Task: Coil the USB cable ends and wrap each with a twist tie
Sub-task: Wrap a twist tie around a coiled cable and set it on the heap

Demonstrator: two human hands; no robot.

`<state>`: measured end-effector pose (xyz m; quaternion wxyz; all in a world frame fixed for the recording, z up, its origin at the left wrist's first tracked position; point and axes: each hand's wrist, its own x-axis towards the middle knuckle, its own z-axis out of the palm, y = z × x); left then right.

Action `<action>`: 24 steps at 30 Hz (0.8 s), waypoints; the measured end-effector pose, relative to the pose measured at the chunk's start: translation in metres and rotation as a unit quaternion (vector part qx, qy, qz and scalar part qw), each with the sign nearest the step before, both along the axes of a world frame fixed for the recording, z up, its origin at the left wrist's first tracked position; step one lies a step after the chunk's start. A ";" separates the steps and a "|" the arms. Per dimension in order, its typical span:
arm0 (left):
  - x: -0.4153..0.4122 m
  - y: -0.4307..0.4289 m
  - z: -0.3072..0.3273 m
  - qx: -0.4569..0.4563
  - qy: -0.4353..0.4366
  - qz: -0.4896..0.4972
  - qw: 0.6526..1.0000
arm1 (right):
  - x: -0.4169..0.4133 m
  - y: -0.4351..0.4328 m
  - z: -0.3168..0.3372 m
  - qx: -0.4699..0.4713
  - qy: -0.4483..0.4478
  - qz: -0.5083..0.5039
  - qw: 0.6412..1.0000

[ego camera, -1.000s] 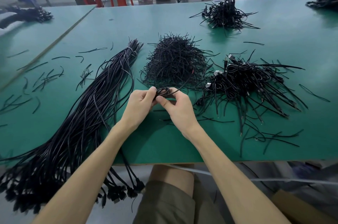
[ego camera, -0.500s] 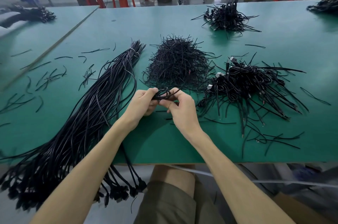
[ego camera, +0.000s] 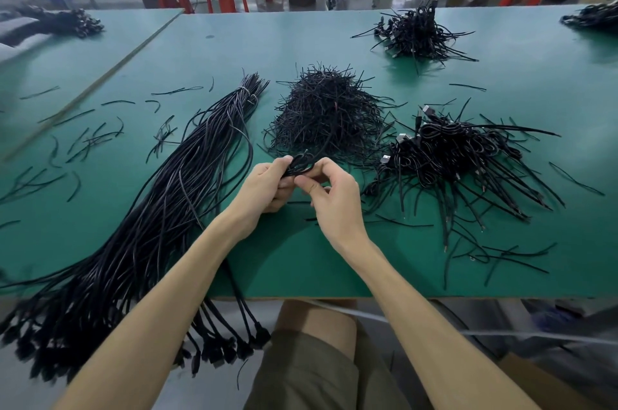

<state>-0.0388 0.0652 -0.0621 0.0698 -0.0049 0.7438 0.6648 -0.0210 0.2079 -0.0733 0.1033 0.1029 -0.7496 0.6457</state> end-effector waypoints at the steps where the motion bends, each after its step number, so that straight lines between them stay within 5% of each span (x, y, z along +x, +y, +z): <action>1: 0.001 0.002 0.000 -0.004 0.014 0.004 1.000 | 0.000 0.000 0.000 0.010 0.011 -0.008 1.000; 4: 0.006 0.010 -0.004 -0.047 0.106 0.041 0.992 | -0.001 0.001 -0.003 0.051 0.041 -0.059 0.996; 9: 0.021 0.014 -0.004 -0.251 0.232 0.067 0.938 | 0.000 0.005 -0.003 0.063 0.057 -0.102 0.991; 14: 0.034 0.000 0.028 -0.130 0.173 -0.039 0.976 | 0.006 0.004 0.000 0.092 0.068 -0.092 0.989; 18: 0.040 -0.013 0.048 -0.126 0.221 -0.121 0.959 | 0.010 0.002 0.011 0.114 0.090 -0.071 0.987; 24: 0.040 -0.004 0.048 -0.390 0.359 0.004 0.848 | 0.018 0.006 0.021 0.086 0.116 -0.018 0.989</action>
